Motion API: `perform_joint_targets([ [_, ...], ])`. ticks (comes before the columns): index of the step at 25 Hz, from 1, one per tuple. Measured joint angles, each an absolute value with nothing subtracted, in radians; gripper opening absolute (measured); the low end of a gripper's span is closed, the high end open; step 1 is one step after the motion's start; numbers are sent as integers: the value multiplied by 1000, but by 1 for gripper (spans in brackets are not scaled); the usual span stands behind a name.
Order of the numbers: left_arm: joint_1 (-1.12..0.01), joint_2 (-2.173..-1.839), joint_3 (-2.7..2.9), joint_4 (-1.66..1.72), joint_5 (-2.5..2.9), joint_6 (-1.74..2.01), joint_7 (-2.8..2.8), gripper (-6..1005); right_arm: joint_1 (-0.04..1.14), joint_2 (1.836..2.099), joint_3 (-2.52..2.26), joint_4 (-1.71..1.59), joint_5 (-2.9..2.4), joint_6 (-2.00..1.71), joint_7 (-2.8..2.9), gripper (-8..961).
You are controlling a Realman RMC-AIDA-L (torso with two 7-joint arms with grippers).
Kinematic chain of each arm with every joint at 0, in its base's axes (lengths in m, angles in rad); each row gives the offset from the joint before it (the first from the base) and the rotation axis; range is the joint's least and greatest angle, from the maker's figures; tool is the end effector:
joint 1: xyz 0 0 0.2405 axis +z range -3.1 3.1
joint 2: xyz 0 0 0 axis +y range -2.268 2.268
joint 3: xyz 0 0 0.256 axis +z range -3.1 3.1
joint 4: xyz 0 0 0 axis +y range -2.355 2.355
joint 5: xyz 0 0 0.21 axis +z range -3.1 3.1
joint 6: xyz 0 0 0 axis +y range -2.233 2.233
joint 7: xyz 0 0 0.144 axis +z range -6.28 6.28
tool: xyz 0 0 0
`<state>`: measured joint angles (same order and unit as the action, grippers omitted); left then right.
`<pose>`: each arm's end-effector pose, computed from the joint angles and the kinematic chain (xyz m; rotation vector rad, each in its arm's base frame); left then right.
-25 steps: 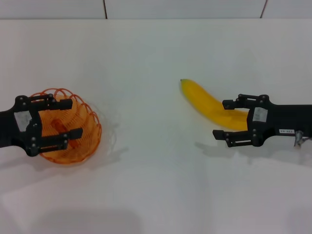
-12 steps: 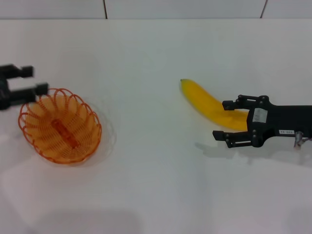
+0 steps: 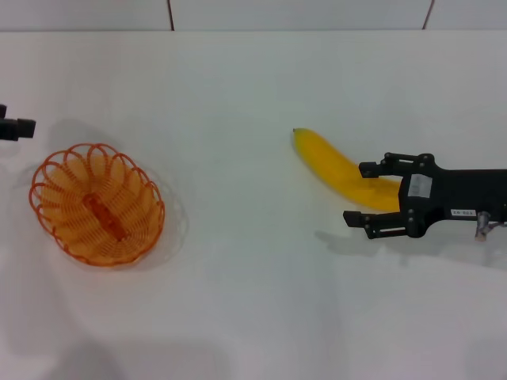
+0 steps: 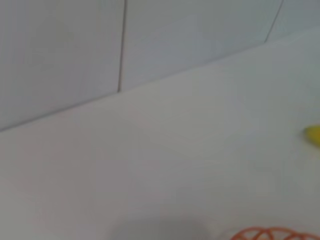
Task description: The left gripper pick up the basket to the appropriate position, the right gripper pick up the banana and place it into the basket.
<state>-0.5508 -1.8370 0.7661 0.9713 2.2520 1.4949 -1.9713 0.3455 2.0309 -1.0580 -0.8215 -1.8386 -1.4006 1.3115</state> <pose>-0.2884 0.3784 0.1375 -2.4560 -0.9312 -0.0997 0.2879 0.3102 0.0011 -2.7485 0.4227 0.4280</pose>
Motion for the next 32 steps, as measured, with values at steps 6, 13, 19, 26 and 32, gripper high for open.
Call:
perform_joint_targets([
  [6, -586, -1863, 761, 970, 2375, 1479, -1979, 691, 347, 2031, -1060, -820, -1839, -1400, 1312, 881],
  [13, -606, -1919, 769, 968, 2450, 1413, -1960, 691, 347, 2032, -1063, -815, -1839, -1400, 1312, 882],
  [19, -630, -1957, 770, 941, 2532, 1355, -1951, 691, 348, 2033, -1064, -812, -1839, -1400, 1312, 881],
  [26, -648, -1975, 770, 901, 2557, 1305, -1937, 691, 357, 2032, -1067, -800, -1839, -1399, 1312, 881],
  [32, -648, -1981, 770, 873, 2556, 1265, -1920, 690, 359, 2033, -1068, -796, -1839, -1399, 1312, 882],
])
